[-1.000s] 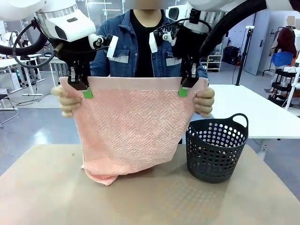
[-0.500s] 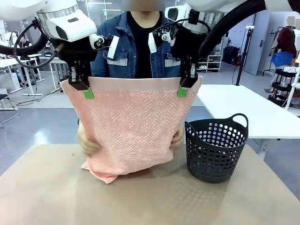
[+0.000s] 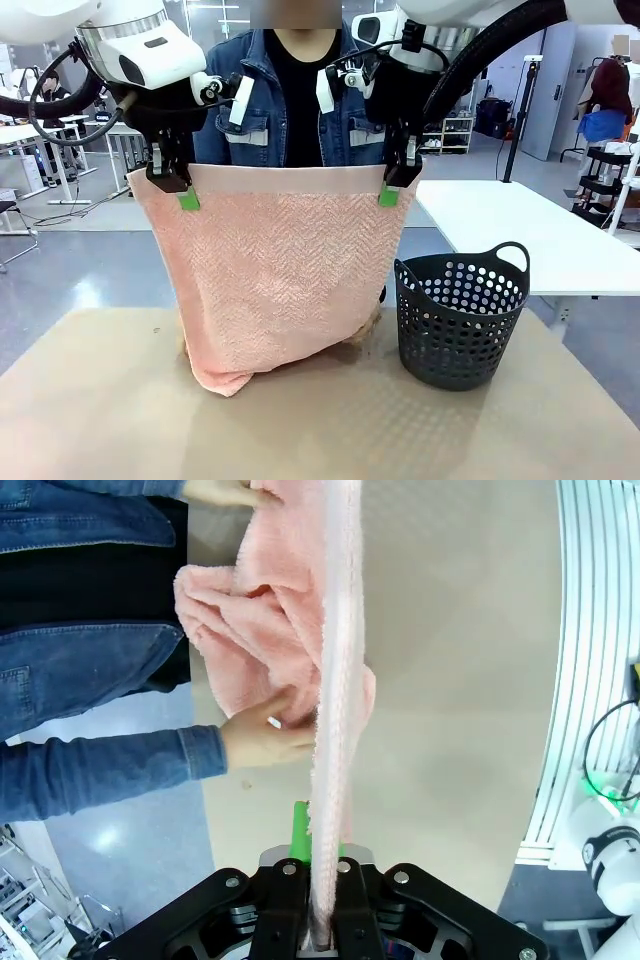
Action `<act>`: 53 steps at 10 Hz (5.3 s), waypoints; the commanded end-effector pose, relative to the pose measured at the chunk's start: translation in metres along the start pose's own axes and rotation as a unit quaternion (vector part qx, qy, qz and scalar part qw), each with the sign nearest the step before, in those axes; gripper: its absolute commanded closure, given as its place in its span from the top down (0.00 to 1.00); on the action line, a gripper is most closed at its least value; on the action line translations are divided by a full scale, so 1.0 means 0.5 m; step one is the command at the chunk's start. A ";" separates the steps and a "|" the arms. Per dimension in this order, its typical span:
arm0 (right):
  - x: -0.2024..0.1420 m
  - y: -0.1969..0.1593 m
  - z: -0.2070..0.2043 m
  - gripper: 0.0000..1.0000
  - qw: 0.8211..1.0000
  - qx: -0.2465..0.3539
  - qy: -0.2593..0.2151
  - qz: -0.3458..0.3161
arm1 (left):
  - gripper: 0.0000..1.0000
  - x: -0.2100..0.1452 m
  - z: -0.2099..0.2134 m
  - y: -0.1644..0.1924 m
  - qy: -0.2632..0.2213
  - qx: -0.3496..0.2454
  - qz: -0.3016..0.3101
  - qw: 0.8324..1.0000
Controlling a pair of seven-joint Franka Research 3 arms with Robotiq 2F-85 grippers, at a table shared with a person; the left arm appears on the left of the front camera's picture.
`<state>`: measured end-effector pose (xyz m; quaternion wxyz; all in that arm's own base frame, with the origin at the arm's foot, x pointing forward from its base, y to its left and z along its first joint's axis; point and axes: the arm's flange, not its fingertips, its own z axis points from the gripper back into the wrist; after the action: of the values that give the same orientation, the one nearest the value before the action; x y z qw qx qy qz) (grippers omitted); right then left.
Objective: Fold the towel.
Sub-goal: Release the end of the 100 cm Hotel Towel you were holding and grab the top end of the folded side.
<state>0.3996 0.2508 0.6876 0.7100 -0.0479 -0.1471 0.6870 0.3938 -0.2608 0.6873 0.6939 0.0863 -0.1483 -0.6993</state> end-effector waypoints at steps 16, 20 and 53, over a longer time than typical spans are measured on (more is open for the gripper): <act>-0.002 0.001 0.004 0.00 1.000 0.002 0.000 0.004 | 0.00 -0.004 0.002 0.001 0.001 0.001 -0.002 1.000; -0.002 0.001 0.004 0.00 1.000 0.002 0.000 0.004 | 0.00 -0.004 0.002 0.001 0.001 0.001 -0.002 1.000; -0.002 0.001 0.004 0.00 1.000 0.002 0.000 0.004 | 0.00 -0.004 0.002 0.001 0.001 0.001 -0.002 1.000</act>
<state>0.3997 0.2506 0.6876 0.7100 -0.0479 -0.1471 0.6870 0.3938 -0.2608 0.6874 0.6939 0.0863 -0.1483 -0.6993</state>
